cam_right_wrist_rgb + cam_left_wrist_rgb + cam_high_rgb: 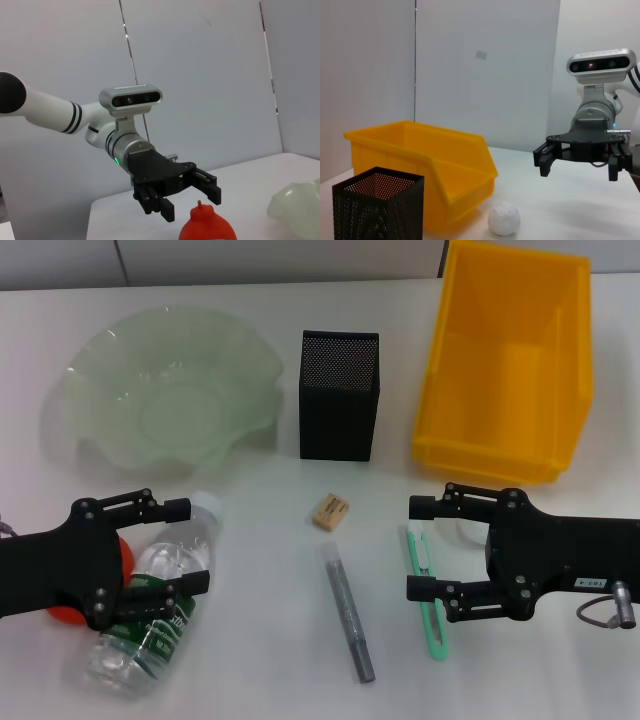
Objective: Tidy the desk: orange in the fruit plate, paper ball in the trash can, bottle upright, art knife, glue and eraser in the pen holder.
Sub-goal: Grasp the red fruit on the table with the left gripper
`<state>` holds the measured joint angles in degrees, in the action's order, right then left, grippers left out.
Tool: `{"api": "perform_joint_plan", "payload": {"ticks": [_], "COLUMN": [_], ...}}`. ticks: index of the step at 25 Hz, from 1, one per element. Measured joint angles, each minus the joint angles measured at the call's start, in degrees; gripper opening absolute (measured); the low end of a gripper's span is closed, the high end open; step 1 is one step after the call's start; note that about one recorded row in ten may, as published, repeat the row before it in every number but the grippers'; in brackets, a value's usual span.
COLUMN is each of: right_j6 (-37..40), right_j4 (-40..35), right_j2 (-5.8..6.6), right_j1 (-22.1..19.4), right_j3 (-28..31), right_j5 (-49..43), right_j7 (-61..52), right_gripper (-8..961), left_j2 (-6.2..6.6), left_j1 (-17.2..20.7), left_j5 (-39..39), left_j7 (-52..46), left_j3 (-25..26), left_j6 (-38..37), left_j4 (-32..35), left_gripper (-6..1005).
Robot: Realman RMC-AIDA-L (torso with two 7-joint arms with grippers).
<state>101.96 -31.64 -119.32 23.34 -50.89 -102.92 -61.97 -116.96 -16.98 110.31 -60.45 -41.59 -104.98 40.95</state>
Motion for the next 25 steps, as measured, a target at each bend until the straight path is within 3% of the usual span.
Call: {"api": "perform_joint_plan", "payload": {"ticks": [12,13,14,16,24,25], "right_j6": [0.0,0.0,0.0,0.0,0.0,0.0], "right_j4": [0.0,0.0,0.0,0.3,0.4,0.4], "right_j2": [-0.04,-0.04,-0.03,-0.04,-0.04,-0.04], "right_j1": [-0.2,-0.3,-0.3,-0.3,-0.2,-0.1], "right_j3": [0.3,0.4,0.4,0.5,0.5,0.5], "right_j5": [0.1,0.1,0.1,0.1,0.1,0.1], "right_j7": [-0.1,-0.1,-0.1,-0.1,-0.1,-0.1], "right_gripper": [837,837,837,837,836,836], "left_j2": [-0.10,0.59,0.59,1.47,2.38,2.59], "left_j1": [0.2,1.0,1.0,2.4,6.2,6.9], "left_j5": [-0.5,-0.4,-0.4,-0.1,0.0,0.0], "left_j7": [0.1,0.1,0.1,0.2,0.3,0.3], "left_j3": [1.2,6.1,6.1,11.2,12.2,12.0], "left_j6": [0.5,1.0,1.0,1.6,6.3,9.5], "left_j4": [0.0,-1.1,-1.1,-2.2,-3.7,-5.5], "left_gripper": [737,735,732,727,705,702]}}
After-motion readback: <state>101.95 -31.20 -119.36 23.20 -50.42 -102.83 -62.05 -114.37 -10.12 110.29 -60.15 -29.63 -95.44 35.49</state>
